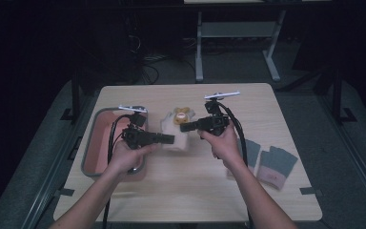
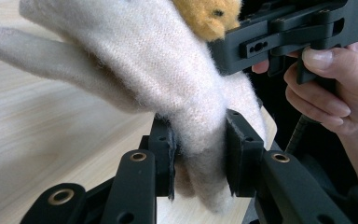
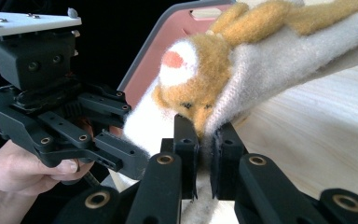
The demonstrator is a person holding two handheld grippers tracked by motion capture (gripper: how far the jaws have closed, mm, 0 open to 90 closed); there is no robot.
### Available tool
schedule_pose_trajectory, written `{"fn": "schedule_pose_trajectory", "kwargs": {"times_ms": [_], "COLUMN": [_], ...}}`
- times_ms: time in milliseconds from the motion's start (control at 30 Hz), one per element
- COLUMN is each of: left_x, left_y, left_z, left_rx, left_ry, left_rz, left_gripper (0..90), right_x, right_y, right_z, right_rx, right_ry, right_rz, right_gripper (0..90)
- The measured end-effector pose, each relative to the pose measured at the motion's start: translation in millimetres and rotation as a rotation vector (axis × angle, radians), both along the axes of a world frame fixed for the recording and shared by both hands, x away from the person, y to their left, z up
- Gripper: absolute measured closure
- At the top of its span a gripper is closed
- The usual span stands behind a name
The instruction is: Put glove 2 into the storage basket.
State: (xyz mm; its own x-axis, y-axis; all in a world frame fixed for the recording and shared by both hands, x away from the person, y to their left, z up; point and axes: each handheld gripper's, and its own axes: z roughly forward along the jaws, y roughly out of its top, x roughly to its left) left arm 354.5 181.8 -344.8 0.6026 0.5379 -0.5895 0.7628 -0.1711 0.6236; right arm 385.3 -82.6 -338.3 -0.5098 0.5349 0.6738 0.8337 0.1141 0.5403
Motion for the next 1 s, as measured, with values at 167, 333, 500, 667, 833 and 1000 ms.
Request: {"fn": "schedule_pose_trajectory", "kwargs": {"times_ms": [167,333,500,667,833,1000], "left_x": [1.4,2.9,2.9,2.1,0.8,0.0], "left_y": [9.9,21.0,32.4,43.2,54.7,63.1], "left_z": [8.1,14.2,19.2,24.2,27.2,29.7], "left_rx": [0.003,-0.005,-0.004,-0.001,-0.009,-0.002], "left_ry": [-0.008,-0.006,-0.016,-0.020,-0.028,-0.031], "left_rz": [0.013,0.025,0.037,0.052,0.065,0.074], "left_gripper": [67.5,67.5,67.5,67.5,67.5,67.5], "right_x": [4.9,8.7,12.1,16.1,18.5,20.4], "right_y": [9.5,18.6,29.7,40.2,52.0,60.9], "right_z": [5.9,10.5,14.8,18.1,23.7,25.2], "right_rx": [0.017,0.034,0.044,0.058,0.059,0.062], "right_ry": [-0.004,-0.010,-0.011,-0.011,-0.016,-0.014], "right_rz": [0.007,0.017,0.031,0.044,0.061,0.074], "right_gripper": [82.7,82.7,82.7,82.7,82.7,82.7]}}
